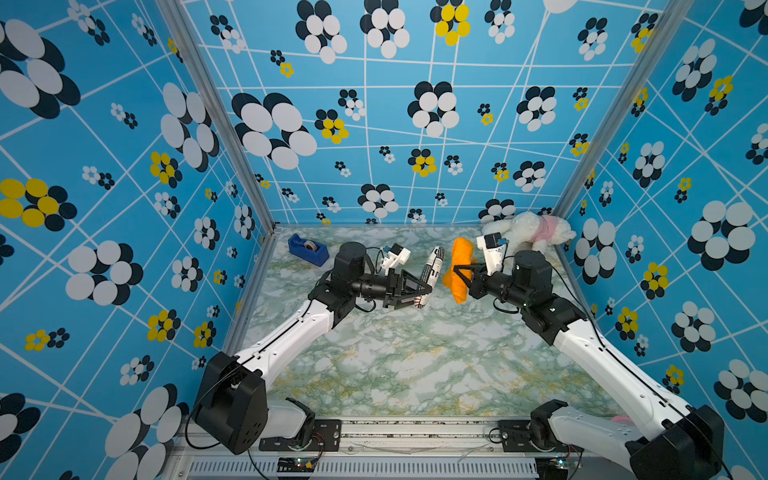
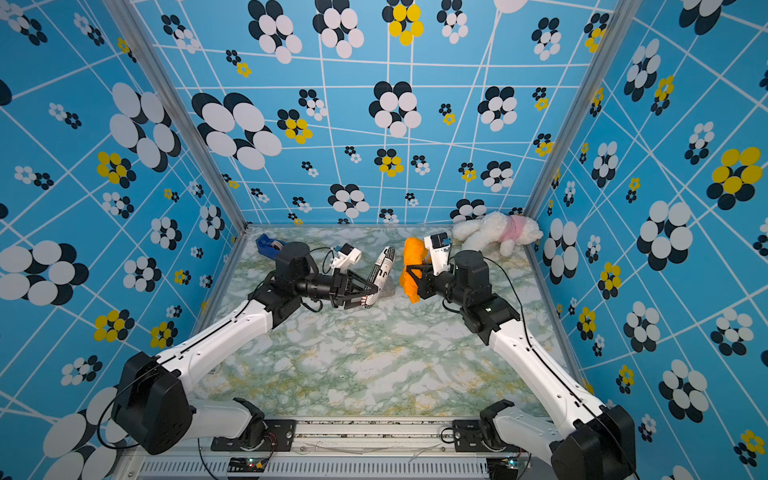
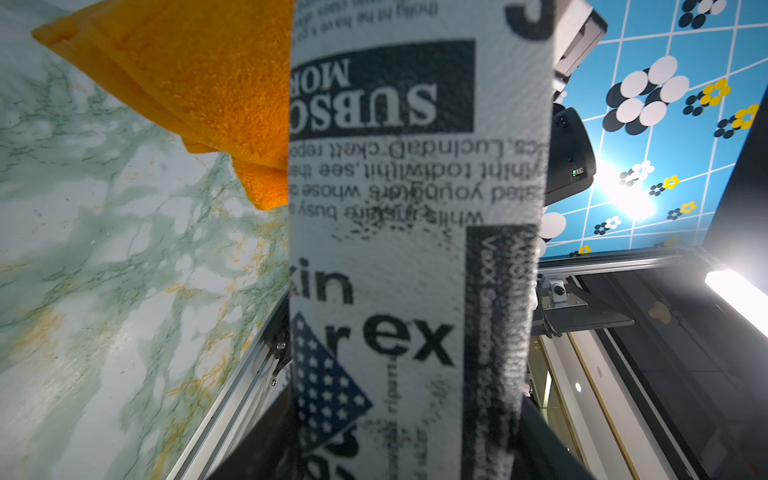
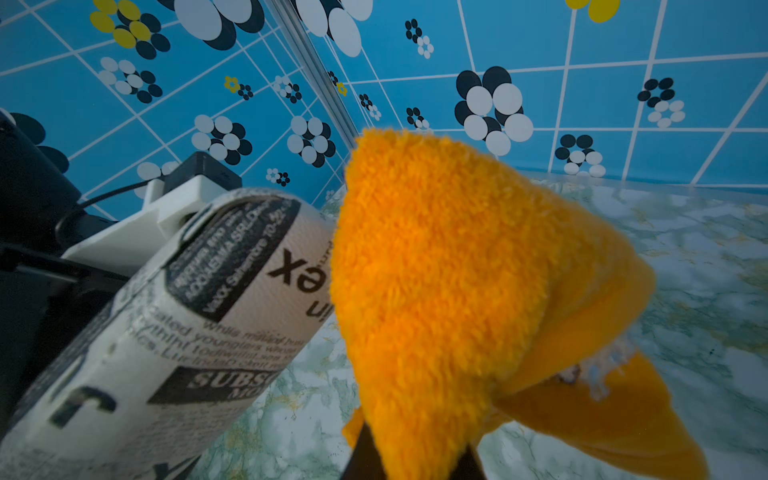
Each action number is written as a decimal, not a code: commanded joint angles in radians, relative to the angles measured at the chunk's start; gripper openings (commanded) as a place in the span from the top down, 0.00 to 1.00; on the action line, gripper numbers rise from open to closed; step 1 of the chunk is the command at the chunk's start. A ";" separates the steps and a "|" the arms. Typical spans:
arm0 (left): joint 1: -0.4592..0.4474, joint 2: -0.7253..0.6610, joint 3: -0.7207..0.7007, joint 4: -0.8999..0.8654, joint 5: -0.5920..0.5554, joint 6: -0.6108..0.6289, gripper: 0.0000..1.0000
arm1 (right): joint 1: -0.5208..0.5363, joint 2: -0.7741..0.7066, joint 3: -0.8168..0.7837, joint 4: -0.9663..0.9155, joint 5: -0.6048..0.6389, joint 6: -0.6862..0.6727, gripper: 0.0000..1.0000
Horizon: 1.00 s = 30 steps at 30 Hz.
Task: Wipe the eyeglass case
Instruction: Place the eyeglass case at the center of the board.
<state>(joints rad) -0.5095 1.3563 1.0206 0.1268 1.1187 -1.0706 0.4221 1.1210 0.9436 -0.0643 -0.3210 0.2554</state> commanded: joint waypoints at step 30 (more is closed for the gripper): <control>-0.452 0.266 0.138 -1.130 -1.061 -0.751 0.97 | -0.005 -0.297 -0.238 -0.030 0.094 0.101 1.00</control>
<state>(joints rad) -0.9344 1.5970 1.1347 -0.9249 0.0959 -1.7206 0.4217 0.8440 0.7277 -0.1234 -0.2214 0.3412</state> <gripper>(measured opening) 0.610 0.116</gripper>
